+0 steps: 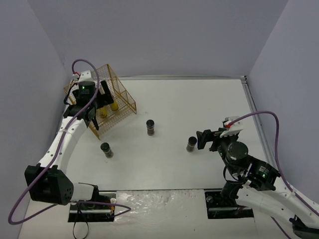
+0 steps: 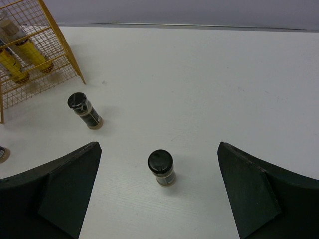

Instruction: Organize the condiment bottles

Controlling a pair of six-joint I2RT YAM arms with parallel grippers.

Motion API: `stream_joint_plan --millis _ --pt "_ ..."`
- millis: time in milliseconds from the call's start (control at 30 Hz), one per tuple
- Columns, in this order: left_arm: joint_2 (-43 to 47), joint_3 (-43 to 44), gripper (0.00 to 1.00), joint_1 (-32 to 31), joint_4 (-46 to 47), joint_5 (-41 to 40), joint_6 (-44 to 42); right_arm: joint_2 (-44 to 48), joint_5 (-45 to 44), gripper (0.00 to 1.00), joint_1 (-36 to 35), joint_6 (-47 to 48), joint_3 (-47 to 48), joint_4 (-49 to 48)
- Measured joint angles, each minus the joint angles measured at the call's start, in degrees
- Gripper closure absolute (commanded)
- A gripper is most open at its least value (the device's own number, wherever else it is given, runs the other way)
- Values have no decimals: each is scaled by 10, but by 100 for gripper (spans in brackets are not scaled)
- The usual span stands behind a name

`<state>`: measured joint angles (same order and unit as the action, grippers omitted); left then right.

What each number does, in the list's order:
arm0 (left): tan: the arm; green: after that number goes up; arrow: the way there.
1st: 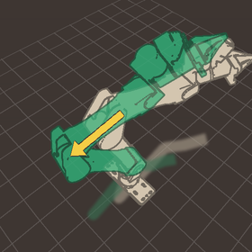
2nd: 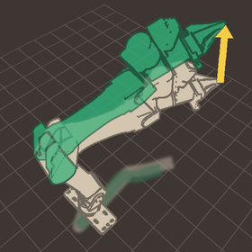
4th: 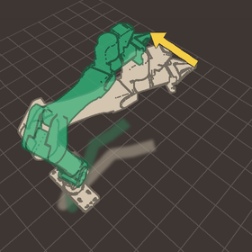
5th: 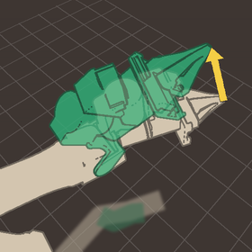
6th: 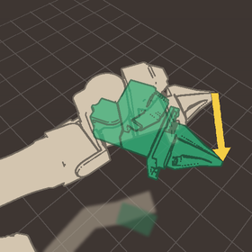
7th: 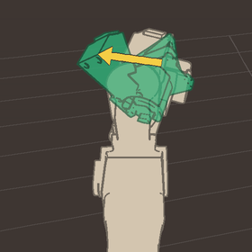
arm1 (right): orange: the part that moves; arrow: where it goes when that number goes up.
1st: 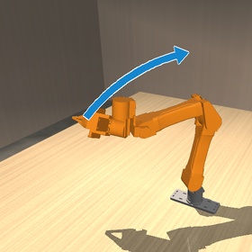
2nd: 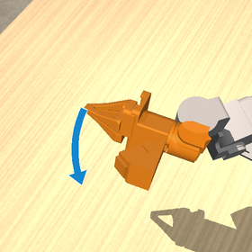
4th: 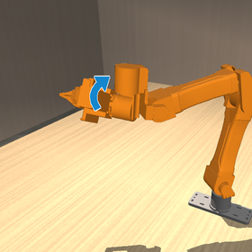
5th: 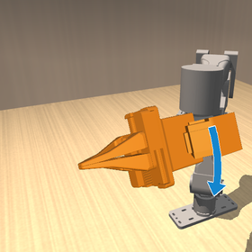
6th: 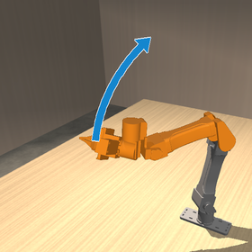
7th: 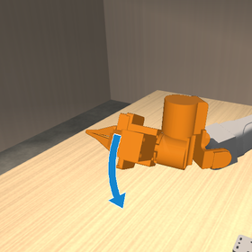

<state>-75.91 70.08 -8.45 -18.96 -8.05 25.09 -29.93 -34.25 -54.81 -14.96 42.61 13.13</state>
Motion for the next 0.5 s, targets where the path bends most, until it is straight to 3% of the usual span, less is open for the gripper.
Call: stream_joint_plan --millis 200,500 --pt "13 16 3 -65 -106 43 -15 0 1 0 0 0 0 0" --pt "119 -114 3 -80 -234 18 23 0 3 0 0 0 0 0"
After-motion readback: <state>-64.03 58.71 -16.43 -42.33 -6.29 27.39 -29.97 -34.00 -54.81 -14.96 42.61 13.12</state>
